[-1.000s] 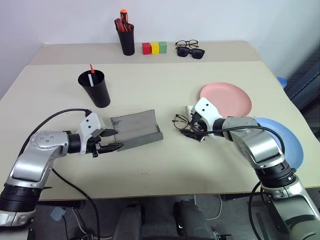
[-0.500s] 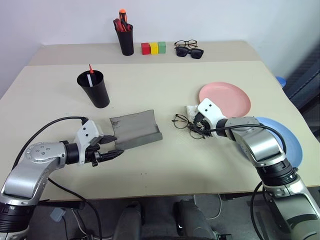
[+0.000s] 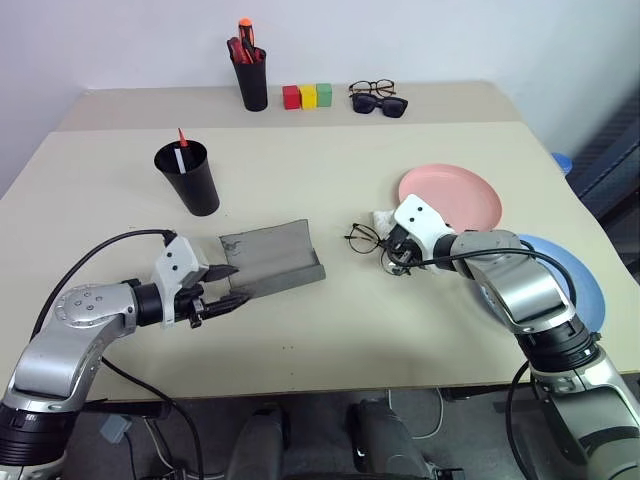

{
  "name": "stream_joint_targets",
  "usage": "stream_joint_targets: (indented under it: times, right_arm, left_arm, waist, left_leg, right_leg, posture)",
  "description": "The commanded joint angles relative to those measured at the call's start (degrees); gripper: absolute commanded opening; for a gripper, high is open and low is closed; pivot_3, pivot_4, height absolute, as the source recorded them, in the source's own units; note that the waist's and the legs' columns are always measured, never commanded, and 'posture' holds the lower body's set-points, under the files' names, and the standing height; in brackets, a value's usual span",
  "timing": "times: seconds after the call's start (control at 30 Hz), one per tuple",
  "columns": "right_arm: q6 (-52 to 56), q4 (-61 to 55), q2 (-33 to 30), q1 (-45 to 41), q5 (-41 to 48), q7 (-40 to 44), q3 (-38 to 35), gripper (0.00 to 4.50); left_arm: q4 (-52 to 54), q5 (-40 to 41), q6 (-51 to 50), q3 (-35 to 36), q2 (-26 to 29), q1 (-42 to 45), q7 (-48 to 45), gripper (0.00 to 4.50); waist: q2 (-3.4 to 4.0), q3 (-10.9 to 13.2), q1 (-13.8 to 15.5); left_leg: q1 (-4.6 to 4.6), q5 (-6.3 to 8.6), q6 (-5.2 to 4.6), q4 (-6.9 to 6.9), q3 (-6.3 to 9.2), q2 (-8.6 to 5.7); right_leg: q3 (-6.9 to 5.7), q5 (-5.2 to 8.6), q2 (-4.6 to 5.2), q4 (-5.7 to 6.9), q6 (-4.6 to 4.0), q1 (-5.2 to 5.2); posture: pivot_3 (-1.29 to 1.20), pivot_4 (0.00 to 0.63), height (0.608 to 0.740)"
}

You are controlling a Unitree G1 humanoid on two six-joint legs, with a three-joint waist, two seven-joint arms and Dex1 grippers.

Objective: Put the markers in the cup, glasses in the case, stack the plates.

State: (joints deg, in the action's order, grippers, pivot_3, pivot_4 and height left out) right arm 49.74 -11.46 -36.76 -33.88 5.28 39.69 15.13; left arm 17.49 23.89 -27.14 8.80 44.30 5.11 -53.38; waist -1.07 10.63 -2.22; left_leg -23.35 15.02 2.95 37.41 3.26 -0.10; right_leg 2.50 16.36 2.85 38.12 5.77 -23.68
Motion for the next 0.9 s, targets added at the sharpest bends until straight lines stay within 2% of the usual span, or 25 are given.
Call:
stream_joint_targets:
  times: [0.03,0.1,0.2,0.33,0.47,0.53,0.67,0.9]
  right_arm:
    - [-3.2,-7.4,-0.1,-4.4,1.5,3.1,-0.3,0.03]
    - [-3.7,-8.5,1.0,-6.3,2.0,4.2,0.5,0.03]
    - [-5.5,-6.0,8.0,-12.0,2.4,4.3,4.2,0.03]
    - [-13.5,2.8,17.2,-17.6,-0.2,4.9,10.5,0.03]
    - [-22.0,12.0,22.1,-19.5,-3.0,5.4,14.2,0.03]
    - [-26.2,16.2,22.8,-19.5,-5.1,5.6,15.6,0.03]
    - [-31.3,20.3,20.4,-17.8,-8.8,7.1,16.8,0.03]
    - [-28.9,15.7,16.1,-13.8,-9.7,11.8,16.4,0.03]
  left_arm:
    - [-4.6,-0.5,3.9,6.3,-0.4,-0.3,2.7,2.85]
    - [-5.7,0.0,5.3,8.2,-0.3,-1.9,2.4,2.85]
    - [-6.7,-0.7,6.3,10.7,0.7,-6.6,1.7,2.85]
    - [-6.0,1.3,5.2,15.4,1.9,-11.2,0.9,2.85]
    - [-3.6,2.1,4.4,17.7,2.3,-14.2,1.1,2.85]
    - [-2.0,2.4,3.9,18.4,2.0,-15.4,1.5,2.85]
    - [1.7,3.1,2.4,18.7,1.0,-17.3,3.2,2.85]
    - [3.1,3.6,0.8,17.7,1.1,-16.4,4.6,2.85]
  waist:
    - [0.02,0.0,-0.4]
    - [0.02,0.0,-0.5]
    - [0.03,0.0,-0.9]
    - [-0.01,0.0,-0.7]
    - [-0.09,-0.1,0.2]
    - [-0.12,-0.1,0.2]
    - [-0.11,-0.1,0.2]
    - [-0.09,-0.1,-0.3]
  left_leg:
    - [0.0,0.0,0.0,-0.01,-0.02,0.01]
    - [0.01,0.0,0.0,-0.05,-0.04,0.04]
    - [0.03,0.0,0.0,-0.1,-0.08,0.09]
    - [0.01,0.0,0.0,-0.13,-0.04,0.13]
    - [0.0,0.0,0.01,-0.08,0.03,0.04]
    - [0.01,0.0,0.01,-0.09,0.01,-0.06]
    - [0.0,0.0,0.0,-0.1,0.02,-0.08]
    - [0.02,0.0,0.01,-0.17,0.01,-0.05]
  right_leg:
    - [0.01,0.0,-0.01,0.01,0.0,-0.03]
    - [0.05,0.0,-0.06,0.03,0.0,-0.09]
    - [0.06,0.0,-0.06,0.01,-0.01,-0.09]
    - [0.02,0.0,-0.05,0.01,-0.02,-0.12]
    - [-0.07,0.0,0.21,-0.02,-0.01,-0.04]
    - [-0.11,-0.01,0.37,-0.03,0.0,-0.02]
    - [-0.14,-0.01,0.39,-0.04,0.0,-0.03]
    - [-0.13,-0.01,0.31,-0.02,0.0,-0.08]
  posture:
    - [0.0,0.15,0.74]
    - [0.0,0.15,0.74]
    - [0.0,0.15,0.74]
    - [0.0,0.15,0.74]
    - [0.0,0.15,0.74]
    - [0.0,0.15,0.74]
    - [0.0,0.15,0.74]
    - [0.0,0.15,0.74]
